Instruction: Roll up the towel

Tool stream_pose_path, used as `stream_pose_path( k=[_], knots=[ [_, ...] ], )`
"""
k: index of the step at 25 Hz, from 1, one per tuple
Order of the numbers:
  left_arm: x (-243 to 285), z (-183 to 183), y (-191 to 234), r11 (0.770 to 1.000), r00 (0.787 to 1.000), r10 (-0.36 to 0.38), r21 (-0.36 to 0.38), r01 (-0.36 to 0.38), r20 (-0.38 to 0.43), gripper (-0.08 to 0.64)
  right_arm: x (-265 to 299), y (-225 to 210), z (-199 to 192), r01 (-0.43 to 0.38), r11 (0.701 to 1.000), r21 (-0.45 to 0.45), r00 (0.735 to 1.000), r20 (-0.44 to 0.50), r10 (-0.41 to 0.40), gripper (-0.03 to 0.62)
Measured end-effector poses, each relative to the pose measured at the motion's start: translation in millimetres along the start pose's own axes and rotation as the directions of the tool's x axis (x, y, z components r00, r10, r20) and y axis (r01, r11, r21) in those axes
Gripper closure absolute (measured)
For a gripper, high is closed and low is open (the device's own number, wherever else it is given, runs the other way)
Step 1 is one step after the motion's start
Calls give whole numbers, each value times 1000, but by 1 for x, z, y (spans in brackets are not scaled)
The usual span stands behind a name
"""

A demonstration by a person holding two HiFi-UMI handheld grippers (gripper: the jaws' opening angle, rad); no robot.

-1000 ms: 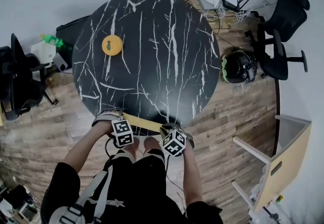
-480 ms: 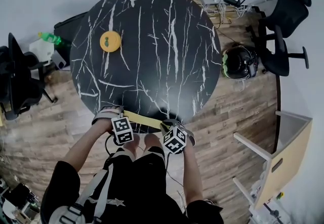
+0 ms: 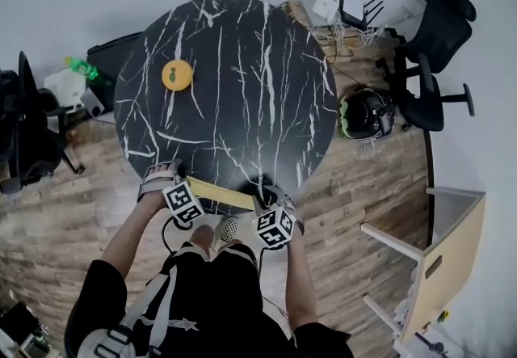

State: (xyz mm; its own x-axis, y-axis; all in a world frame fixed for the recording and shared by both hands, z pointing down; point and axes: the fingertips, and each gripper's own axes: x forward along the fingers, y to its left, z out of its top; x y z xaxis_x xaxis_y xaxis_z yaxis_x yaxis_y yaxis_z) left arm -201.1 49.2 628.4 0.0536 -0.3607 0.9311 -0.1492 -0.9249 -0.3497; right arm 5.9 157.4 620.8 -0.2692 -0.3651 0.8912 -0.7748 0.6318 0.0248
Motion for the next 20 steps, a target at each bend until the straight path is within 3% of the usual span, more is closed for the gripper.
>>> stream_pose_path(
  k=[4, 9, 14, 20],
  knots=[
    [-26, -5, 34, 983, 994, 99, -159, -90, 52, 477, -19, -19, 21, 86, 996, 10, 993, 81, -86, 469],
    [-90, 0, 55, 914, 955, 260, -356, -195, 144, 546, -66, -25, 50, 185, 982, 32, 957, 224, -187, 479],
    [-166, 12, 41, 833, 894, 357, -524, -176, 269, 547, -138, -13, 76, 271, 959, 85, 877, 389, -282, 518],
    [-251, 12, 9, 748, 796, 476, -648, -143, 374, 548, -222, 15, 90, 334, 927, 171, 760, 532, -372, 575]
  ],
)
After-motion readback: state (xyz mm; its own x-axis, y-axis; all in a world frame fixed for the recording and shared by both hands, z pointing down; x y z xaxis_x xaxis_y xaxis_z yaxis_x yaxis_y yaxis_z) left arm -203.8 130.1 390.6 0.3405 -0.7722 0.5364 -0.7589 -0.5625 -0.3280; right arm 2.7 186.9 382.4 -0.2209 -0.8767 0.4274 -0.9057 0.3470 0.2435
